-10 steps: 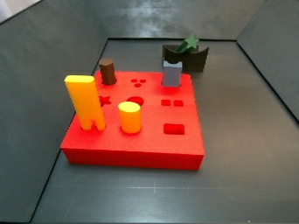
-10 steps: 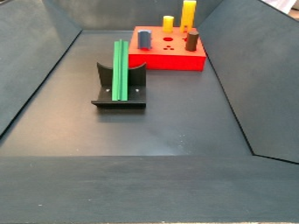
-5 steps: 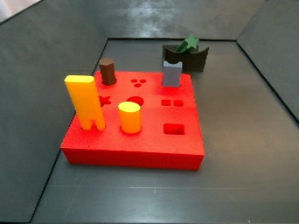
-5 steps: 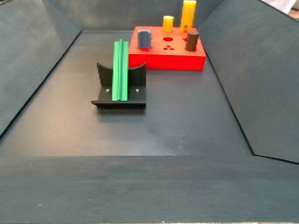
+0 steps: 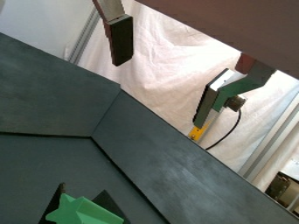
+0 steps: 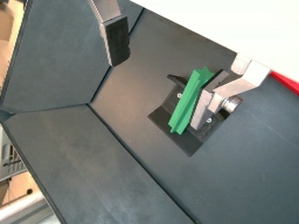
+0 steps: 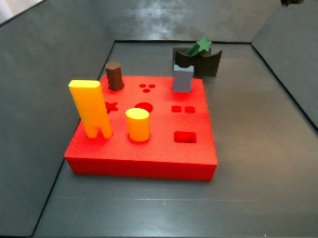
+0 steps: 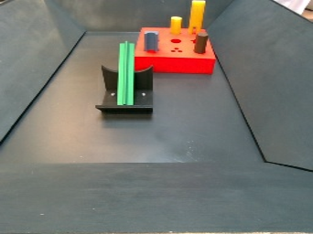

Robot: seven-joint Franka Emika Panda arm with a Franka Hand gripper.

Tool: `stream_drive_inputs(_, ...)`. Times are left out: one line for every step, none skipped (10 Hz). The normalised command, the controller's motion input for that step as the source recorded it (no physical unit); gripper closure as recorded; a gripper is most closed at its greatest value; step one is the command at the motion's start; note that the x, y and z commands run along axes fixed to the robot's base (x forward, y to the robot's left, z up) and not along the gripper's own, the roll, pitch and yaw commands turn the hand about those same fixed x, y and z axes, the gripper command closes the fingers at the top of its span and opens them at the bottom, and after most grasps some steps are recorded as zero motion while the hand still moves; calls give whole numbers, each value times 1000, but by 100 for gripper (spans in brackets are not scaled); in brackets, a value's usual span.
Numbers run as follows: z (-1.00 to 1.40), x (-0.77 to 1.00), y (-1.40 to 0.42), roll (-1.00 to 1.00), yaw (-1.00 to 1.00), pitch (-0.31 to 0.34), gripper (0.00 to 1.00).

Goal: Pick up the star object. Move up. Place the star object on the fixture. Regrasp the star object. Move to above the board. Insert the star object.
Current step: Regrasp the star object, then move to above the board.

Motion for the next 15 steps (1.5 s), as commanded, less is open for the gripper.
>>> stream_drive_inputs(-1000, 39, 44, 103, 95, -84, 0)
stream_drive_inputs(-1000, 47, 41, 86, 48, -119, 0)
stream_drive_inputs(-1000, 48, 39, 73, 31, -125, 0)
stream_drive_inputs(-1000, 49, 38, 58, 6, -130, 0)
stream_drive_inputs(-1000, 50, 38, 51, -22, -128, 0)
stream_drive_inputs(-1000, 51, 34, 49, -39, -121, 0)
stream_drive_inputs(-1000, 50, 34, 49, -52, -106, 0)
stream_drive_inputs(-1000, 53, 30, 48, -64, -87, 0)
stream_drive_inputs(-1000, 56, 27, 44, -66, -70, 0)
stream_drive_inputs(-859, 52, 20, 41, -59, -45, 0)
stream_drive_inputs(-750, 52, 14, 40, -57, -37, 0)
stream_drive_inputs(-528, 49, 9, 43, -42, -14, 0)
stream_drive_inputs(-368, 55, 5, 42, -29, -1, 0)
stream_drive_inputs(0, 0, 0, 0, 0, 0, 100)
stream_drive_inputs(1000, -71, -42, 112, 274, 161, 100)
